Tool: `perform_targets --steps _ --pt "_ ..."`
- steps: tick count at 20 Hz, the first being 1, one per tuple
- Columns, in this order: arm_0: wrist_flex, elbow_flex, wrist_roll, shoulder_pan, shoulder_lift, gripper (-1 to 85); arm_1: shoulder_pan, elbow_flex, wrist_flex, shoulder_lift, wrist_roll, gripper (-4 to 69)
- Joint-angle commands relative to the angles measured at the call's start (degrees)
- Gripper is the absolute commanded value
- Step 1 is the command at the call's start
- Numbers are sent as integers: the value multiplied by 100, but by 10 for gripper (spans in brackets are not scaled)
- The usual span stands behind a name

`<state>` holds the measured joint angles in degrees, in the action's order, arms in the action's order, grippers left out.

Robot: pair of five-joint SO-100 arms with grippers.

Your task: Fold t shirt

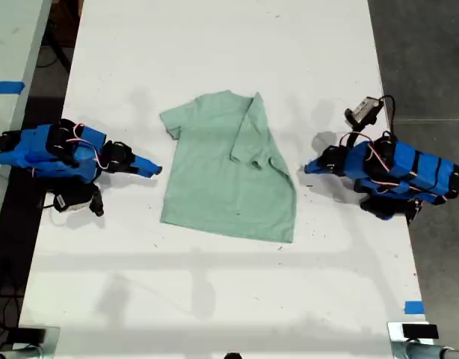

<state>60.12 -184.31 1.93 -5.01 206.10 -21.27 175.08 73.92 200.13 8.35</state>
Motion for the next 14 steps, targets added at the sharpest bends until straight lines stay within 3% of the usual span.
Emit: perform_targets --steps 1,14 --pt "9 18 18 -62 26 138 -44 290 -35 79 167 12" --pt "9 18 18 -62 26 138 44 299 0 79 -149 12"
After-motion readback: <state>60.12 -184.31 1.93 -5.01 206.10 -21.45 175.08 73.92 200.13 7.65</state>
